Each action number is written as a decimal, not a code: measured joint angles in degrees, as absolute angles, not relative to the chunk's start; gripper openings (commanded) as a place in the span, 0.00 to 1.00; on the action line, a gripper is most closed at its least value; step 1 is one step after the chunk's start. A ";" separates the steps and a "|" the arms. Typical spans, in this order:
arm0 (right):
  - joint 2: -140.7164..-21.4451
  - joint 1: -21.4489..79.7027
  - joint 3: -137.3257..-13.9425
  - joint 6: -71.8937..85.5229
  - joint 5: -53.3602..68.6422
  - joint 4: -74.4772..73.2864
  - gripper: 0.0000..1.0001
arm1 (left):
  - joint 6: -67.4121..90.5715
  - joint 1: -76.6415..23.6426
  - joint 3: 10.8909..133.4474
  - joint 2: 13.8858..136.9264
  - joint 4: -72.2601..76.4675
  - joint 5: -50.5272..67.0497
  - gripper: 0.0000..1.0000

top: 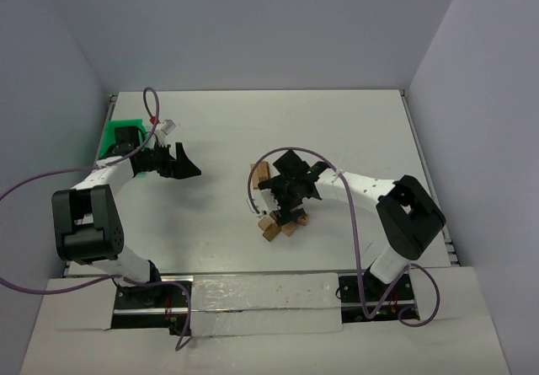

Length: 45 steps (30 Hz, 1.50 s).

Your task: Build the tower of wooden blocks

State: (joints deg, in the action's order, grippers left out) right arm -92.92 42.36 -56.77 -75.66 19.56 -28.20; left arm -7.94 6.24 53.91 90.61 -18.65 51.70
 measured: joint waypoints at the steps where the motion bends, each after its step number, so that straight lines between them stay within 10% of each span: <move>1: -92.92 42.74 -56.20 -75.99 19.53 -28.67 0.93 | -7.94 6.24 53.91 90.84 -18.65 51.70 0.98; 45: -97.40 44.10 -58.90 -77.34 24.91 -37.72 0.92 | -8.25 7.62 53.91 93.53 -19.07 53.01 0.98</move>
